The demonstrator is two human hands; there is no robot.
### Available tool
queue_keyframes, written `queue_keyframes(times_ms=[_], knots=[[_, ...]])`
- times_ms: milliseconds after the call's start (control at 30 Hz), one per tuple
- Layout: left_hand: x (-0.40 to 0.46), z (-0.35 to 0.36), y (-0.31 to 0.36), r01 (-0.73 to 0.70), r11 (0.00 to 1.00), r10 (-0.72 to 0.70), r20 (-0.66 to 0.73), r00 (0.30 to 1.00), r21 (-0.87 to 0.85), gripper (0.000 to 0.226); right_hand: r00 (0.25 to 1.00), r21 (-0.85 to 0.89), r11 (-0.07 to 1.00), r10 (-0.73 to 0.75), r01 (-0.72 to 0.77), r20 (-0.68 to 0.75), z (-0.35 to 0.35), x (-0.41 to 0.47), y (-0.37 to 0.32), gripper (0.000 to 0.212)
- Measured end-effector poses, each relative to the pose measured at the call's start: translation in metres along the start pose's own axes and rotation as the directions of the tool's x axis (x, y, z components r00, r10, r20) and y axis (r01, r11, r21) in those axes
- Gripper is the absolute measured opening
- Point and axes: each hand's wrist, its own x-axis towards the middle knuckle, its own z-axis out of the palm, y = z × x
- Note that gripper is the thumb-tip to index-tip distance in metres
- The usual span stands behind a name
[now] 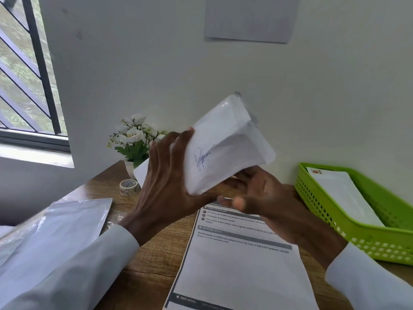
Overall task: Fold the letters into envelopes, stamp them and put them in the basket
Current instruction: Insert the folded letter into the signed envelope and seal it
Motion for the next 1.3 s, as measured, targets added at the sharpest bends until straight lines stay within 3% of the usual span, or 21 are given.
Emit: queue_keyframes(times_ms=[67, 133, 267, 367, 467, 567, 633, 767, 933, 1133, 1300], knots=[[0.000, 0.000, 0.005, 0.001, 1.000, -0.002, -0.041, 0.999, -0.018, 0.120, 0.982, -0.080, 0.996, -0.061, 0.047, -0.178, 0.014, 0.002, -0.002, 0.052], [-0.001, -0.001, 0.007, -0.004, 0.998, 0.000, -0.057, 0.998, -0.066, 0.129, 0.944, -0.055, 0.995, -0.093, 0.080, -0.318, 0.017, 0.002, -0.003, 0.035], [0.001, -0.002, 0.004, 0.030, 0.982, -0.045, -0.079, 0.996, -0.187, 0.118, 0.871, 0.013, 0.978, -0.181, 0.210, -0.458, 0.012, 0.006, -0.012, 0.023], [0.002, -0.002, 0.000, 0.026, 0.982, -0.042, -0.086, 0.995, -0.187, 0.093, 0.795, -0.175, 0.943, -0.332, 0.282, -0.508, 0.002, 0.006, -0.020, 0.021], [0.004, -0.005, 0.000, -0.021, 0.985, -0.002, -0.137, 0.991, -0.171, 0.065, 0.723, -0.474, 0.824, -0.528, 0.310, -0.445, -0.011, 0.004, -0.021, 0.025], [0.004, -0.009, 0.002, -0.120, 0.976, 0.077, -0.227, 0.971, -0.181, 0.036, 0.759, -0.606, 0.730, -0.578, 0.317, -0.300, -0.019, 0.003, -0.011, 0.045], [0.001, -0.008, 0.006, -0.141, 0.963, 0.081, -0.251, 0.964, -0.230, 0.023, 0.787, -0.635, 0.723, -0.547, 0.272, -0.285, -0.022, 0.003, -0.003, 0.051], [-0.002, -0.005, 0.010, -0.036, 0.936, -0.018, -0.150, 0.989, -0.350, 0.016, 0.825, -0.585, 0.792, -0.443, 0.176, -0.351, -0.019, -0.001, -0.005, 0.021], [-0.002, -0.005, 0.008, -0.002, 0.891, -0.061, -0.123, 0.991, -0.455, 0.017, 0.824, -0.521, 0.817, -0.459, 0.246, -0.331, -0.016, -0.005, -0.020, 0.022], [-0.004, -0.008, 0.022, 0.017, 0.806, -0.126, -0.143, 0.982, -0.592, 0.047, 0.880, -0.531, 0.836, -0.350, 0.138, -0.322, -0.019, -0.005, -0.017, 0.011], [-0.004, -0.010, 0.020, -0.033, 0.862, -0.064, -0.172, 0.983, -0.506, 0.017, 0.760, -0.514, 0.830, -0.473, 0.215, -0.446, -0.020, -0.004, -0.014, 0.033]])
